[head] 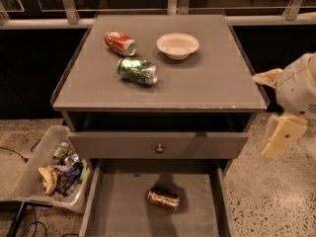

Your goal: Pick orange can from middle drawer and place on counter

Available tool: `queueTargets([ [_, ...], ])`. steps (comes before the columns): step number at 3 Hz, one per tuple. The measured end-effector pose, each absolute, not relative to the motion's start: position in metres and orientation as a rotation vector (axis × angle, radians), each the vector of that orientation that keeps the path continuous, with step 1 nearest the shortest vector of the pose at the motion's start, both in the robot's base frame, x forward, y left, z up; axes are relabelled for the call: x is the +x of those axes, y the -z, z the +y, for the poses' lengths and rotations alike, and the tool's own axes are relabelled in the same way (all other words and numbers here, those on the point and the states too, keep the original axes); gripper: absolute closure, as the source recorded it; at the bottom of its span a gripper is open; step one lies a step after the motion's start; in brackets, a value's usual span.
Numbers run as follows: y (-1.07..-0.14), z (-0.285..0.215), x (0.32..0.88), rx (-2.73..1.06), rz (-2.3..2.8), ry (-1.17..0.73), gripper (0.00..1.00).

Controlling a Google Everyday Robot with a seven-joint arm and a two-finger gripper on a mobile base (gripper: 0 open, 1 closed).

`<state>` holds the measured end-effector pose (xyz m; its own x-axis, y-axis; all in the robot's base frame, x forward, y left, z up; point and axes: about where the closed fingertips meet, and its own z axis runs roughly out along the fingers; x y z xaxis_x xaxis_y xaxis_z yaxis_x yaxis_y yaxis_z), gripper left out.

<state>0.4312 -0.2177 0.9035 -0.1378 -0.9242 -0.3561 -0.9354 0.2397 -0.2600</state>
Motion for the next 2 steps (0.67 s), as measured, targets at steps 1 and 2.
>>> queueTargets([
  [1, -0.859, -0.220, 0.433, -1.642, 1.984, -0.087, 0.00],
  [2, -0.815, -0.221, 0.443, -1.591, 1.945, -0.052, 0.00],
])
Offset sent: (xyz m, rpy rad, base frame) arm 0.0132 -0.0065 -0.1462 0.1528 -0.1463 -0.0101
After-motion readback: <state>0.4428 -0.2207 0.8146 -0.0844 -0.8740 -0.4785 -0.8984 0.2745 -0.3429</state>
